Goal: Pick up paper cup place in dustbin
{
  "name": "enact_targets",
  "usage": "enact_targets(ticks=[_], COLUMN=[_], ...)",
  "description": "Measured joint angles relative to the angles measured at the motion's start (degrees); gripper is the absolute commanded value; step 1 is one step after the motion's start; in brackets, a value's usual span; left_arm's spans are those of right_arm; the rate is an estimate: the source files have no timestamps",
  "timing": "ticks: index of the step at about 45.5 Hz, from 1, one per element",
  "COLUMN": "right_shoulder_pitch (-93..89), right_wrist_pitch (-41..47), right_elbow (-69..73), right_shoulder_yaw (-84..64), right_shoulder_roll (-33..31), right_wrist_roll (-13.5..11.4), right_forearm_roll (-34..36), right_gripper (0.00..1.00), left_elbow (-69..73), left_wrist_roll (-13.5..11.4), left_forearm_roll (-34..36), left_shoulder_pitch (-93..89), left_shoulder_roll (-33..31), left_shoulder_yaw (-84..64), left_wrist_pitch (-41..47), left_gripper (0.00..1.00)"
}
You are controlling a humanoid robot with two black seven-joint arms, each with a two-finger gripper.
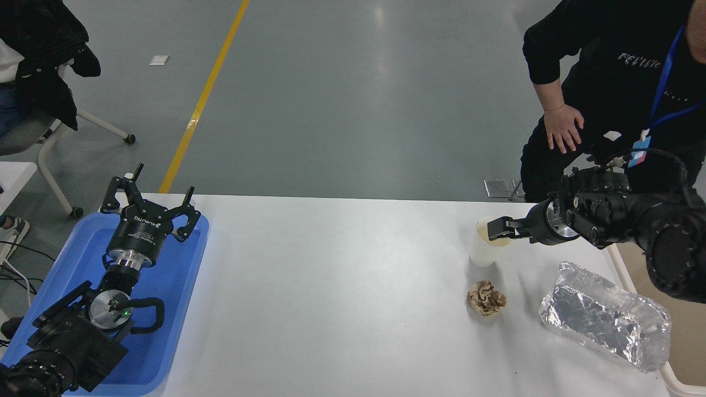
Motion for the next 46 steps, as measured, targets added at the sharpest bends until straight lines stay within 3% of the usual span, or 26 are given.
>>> enact_targets(ticks=[15, 38, 46], right_shoulder_pitch=[-2.14, -0.98, 4.48], right_wrist_pitch=[-2.37, -2.81, -2.53], right_elbow=[-0.18, 0.51, 5.18], right_shoulder_yaw=[1.62, 3.26, 3.42], right_shoulder_roll=[0.00, -0.05, -3.25], right_wrist_roll=[-0.07, 0.52, 0.62], right_forearm_roll=[0.04, 0.04, -0.10], right_gripper=[0.01, 0.00, 0.00], left_elbow=[0.00, 0.00, -0.01], left_wrist_roll=[0.00, 0.00, -0.01], left_forearm_roll=[0.00, 0.00, 0.00], left_shoulder_pitch=[0.00, 0.00, 0.00], left_shoulder_roll=[0.00, 0.00, -0.01], left_shoulder_yaw=[0.00, 0.00, 0.00], left_wrist_pitch=[0.00, 0.00, 0.00], left_gripper=[1.00, 1.00, 1.00])
